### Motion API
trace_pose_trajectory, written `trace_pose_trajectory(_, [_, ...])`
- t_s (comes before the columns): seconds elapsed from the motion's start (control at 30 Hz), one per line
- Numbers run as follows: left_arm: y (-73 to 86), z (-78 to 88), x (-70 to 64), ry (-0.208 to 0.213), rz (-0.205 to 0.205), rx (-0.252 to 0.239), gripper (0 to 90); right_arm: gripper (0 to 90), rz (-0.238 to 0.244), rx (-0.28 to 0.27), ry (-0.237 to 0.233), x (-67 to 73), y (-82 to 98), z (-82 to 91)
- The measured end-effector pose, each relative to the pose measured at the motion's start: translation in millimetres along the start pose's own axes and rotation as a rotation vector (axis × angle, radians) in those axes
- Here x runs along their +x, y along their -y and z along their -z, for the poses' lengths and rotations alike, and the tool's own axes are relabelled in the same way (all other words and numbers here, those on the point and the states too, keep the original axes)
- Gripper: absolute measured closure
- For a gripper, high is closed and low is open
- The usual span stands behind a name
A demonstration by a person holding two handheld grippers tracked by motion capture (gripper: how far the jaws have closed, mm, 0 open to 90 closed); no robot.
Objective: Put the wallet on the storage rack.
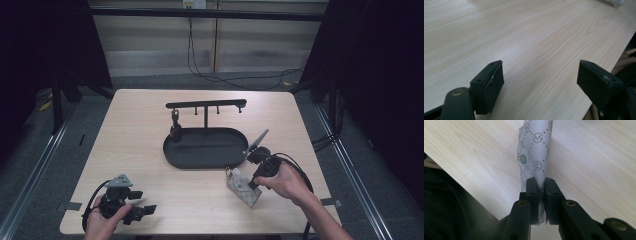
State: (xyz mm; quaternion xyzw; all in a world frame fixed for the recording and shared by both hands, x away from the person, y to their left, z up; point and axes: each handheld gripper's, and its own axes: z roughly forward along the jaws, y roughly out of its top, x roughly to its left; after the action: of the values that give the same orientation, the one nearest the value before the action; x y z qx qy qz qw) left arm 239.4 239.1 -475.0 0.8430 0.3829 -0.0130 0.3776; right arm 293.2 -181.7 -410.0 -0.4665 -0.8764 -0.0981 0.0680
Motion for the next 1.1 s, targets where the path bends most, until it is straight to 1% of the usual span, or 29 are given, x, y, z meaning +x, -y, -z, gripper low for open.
trace_pose_trajectory(0.1, [-0.1,0.2,0.3,0.002,0.000,0.000,21.4,83.6,0.010,0.009,0.010,0.9,-0.6,4.8])
trace_pose_trajectory(0.2, [0.1,0.3,0.4,0.006,0.010,-0.008,21.1,83.6,0.010,0.012,0.018,0.2,-1.3,8.3])
trace_pose_trajectory(0.27, [-0.1,0.6,0.8,0.008,0.011,-0.005,21.0,83.7,0.009,0.011,0.013,-0.3,-1.7,9.1])
trace_pose_trajectory(0.3, [-0.1,0.4,1.2,0.008,0.012,-0.006,21.0,83.7,0.012,0.015,0.024,-1.3,-2.8,11.0])
trace_pose_trajectory(0.33, [-0.1,0.2,1.1,0.007,0.016,-0.009,21.0,83.7,0.009,0.016,0.019,-1.8,-3.4,11.5])
trace_pose_trajectory(0.43, [-0.2,-0.1,1.5,0.006,0.013,-0.008,21.0,83.8,0.008,0.021,0.029,-3.2,-5.0,13.7])
trace_pose_trajectory(0.57, [-0.1,-0.2,1.3,0.005,0.018,-0.010,21.0,83.8,0.005,0.003,0.028,-4.6,-5.8,18.9])
trace_pose_trajectory(0.63, [-0.2,-0.4,1.4,0.007,0.016,-0.009,21.0,83.8,-0.002,-0.001,0.032,-4.5,-6.4,24.7])
trace_pose_trajectory(0.67, [-0.3,-0.5,1.5,0.007,0.015,-0.008,21.0,83.8,-0.005,-0.015,0.033,-5.1,-7.0,31.2])
trace_pose_trajectory(0.77, [-0.4,-0.7,1.6,0.007,0.015,-0.008,21.0,83.8,-0.015,-0.032,0.036,-7.0,-9.1,40.1])
trace_pose_trajectory(0.87, [-0.4,-0.7,1.3,0.009,0.011,-0.013,20.7,83.8,-0.020,-0.038,0.042,-8.5,-11.8,44.0])
trace_pose_trajectory(0.9, [-0.4,-0.9,1.1,0.011,0.010,-0.011,20.6,83.9,-0.016,-0.033,0.046,-8.9,-12.9,45.2])
trace_pose_trajectory(1.1, [-0.6,-1.6,0.5,0.009,0.012,-0.010,20.6,83.9,-0.032,-0.056,0.053,-12.5,-19.7,55.9])
